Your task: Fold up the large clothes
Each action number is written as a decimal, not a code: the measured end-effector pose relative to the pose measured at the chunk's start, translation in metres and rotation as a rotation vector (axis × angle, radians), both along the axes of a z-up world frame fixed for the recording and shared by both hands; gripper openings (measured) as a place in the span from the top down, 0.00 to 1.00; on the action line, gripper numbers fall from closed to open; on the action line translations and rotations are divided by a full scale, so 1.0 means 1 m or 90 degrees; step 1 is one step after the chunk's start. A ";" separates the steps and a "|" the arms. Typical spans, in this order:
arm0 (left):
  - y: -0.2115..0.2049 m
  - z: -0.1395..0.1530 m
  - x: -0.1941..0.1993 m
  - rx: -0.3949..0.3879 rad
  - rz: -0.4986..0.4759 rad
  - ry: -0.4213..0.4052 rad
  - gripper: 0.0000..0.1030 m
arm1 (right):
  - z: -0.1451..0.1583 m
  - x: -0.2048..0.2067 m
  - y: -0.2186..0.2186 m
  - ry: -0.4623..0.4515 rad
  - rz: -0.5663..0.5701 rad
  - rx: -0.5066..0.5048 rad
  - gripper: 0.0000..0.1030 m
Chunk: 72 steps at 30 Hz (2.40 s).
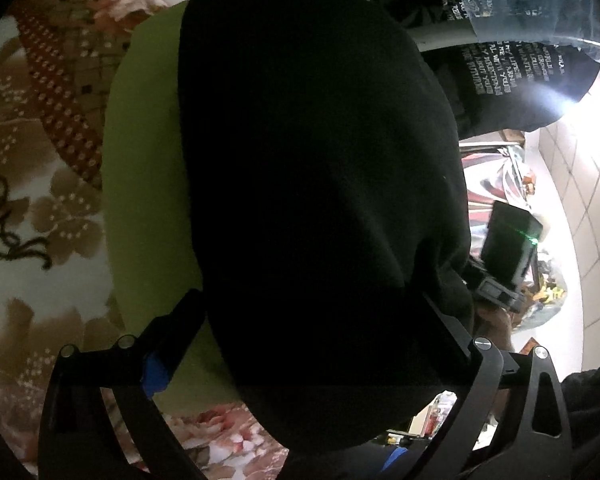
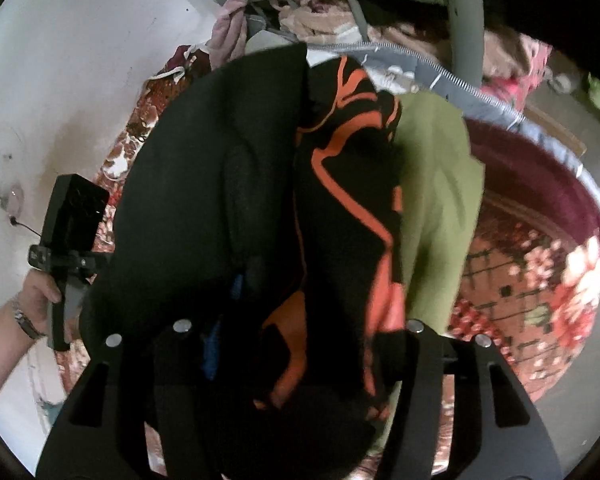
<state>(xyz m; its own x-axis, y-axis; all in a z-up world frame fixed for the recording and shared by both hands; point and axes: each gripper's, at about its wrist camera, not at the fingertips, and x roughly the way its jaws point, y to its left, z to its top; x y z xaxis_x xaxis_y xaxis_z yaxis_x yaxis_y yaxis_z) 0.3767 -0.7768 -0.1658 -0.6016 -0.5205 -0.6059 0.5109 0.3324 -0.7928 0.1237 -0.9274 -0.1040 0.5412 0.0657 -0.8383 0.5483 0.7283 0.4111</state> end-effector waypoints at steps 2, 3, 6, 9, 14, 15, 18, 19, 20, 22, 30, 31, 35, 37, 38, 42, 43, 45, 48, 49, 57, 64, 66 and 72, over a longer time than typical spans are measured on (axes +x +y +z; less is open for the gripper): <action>0.000 0.005 -0.004 0.005 0.007 -0.027 0.05 | 0.013 -0.006 0.001 0.000 -0.010 -0.035 0.33; -0.003 0.009 -0.006 0.006 0.008 -0.040 0.05 | 0.022 -0.010 0.002 0.002 -0.019 -0.057 0.28; -0.005 0.006 -0.014 0.025 0.014 -0.070 0.04 | 0.059 -0.024 0.003 -0.008 -0.051 -0.132 0.17; -0.017 0.000 -0.028 0.032 0.034 -0.071 0.04 | 0.096 -0.021 0.009 -0.056 -0.071 -0.175 0.12; -0.020 0.014 -0.044 0.032 0.066 -0.129 0.04 | 0.077 0.040 0.013 -0.028 -0.040 -0.166 0.14; -0.016 0.018 -0.044 0.036 0.075 -0.143 0.04 | 0.056 0.053 0.013 0.011 -0.038 -0.177 0.15; -0.009 0.029 -0.042 0.054 0.090 -0.198 0.04 | 0.011 0.062 0.012 0.063 -0.046 -0.143 0.16; -0.007 0.038 -0.043 0.065 0.088 -0.243 0.04 | 0.007 0.061 0.011 0.061 -0.052 -0.137 0.14; -0.008 0.048 -0.045 0.067 0.085 -0.290 0.05 | 0.005 0.061 0.013 0.064 -0.055 -0.151 0.10; -0.005 0.080 -0.059 0.049 0.072 -0.438 0.05 | 0.004 0.062 0.016 0.074 -0.052 -0.189 0.04; -0.048 0.073 -0.121 0.056 -0.025 -0.505 0.05 | -0.030 0.063 0.008 0.088 -0.022 -0.207 0.05; -0.051 0.063 -0.122 0.073 -0.015 -0.489 0.05 | -0.033 0.061 0.005 0.085 -0.027 -0.189 0.05; -0.052 0.073 -0.127 0.091 0.013 -0.504 0.05 | -0.024 0.053 -0.001 0.066 -0.052 -0.123 0.04; -0.049 0.091 -0.130 0.100 0.044 -0.525 0.05 | -0.012 0.048 0.000 0.062 -0.057 -0.122 0.04; -0.045 0.099 -0.134 0.101 0.056 -0.535 0.05 | -0.004 0.045 0.002 0.061 -0.061 -0.129 0.04; -0.028 0.134 -0.155 0.105 0.078 -0.582 0.05 | 0.037 0.026 0.018 0.035 -0.079 -0.153 0.04; -0.024 0.144 -0.159 0.097 0.083 -0.588 0.05 | 0.047 0.022 0.022 0.035 -0.083 -0.165 0.04; -0.014 0.163 -0.170 0.090 0.094 -0.601 0.05 | 0.071 0.011 0.035 0.032 -0.090 -0.196 0.04; 0.004 0.189 -0.183 0.076 0.118 -0.614 0.05 | 0.108 -0.013 0.056 0.033 -0.111 -0.231 0.04; 0.011 0.196 -0.187 0.073 0.128 -0.612 0.05 | 0.115 -0.019 0.060 0.034 -0.112 -0.237 0.04; 0.066 0.237 -0.217 0.058 0.158 -0.643 0.05 | 0.183 -0.071 0.123 0.043 -0.130 -0.293 0.04; 0.099 0.247 -0.232 0.076 0.190 -0.664 0.05 | 0.189 -0.096 0.156 0.044 -0.106 -0.268 0.04; 0.103 0.246 -0.231 0.085 0.197 -0.675 0.05 | 0.187 -0.099 0.158 0.039 -0.100 -0.265 0.04; 0.101 0.242 -0.230 0.063 0.218 -0.694 0.05 | 0.185 -0.100 0.156 0.008 -0.085 -0.266 0.04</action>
<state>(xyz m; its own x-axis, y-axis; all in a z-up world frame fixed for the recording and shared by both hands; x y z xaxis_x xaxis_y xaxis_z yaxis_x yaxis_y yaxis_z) 0.1468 -0.6760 0.0764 0.4331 -0.4770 -0.7648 0.7806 0.6227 0.0537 0.0239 -0.7715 0.0814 0.5117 -0.3510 -0.7842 0.6523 0.7527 0.0887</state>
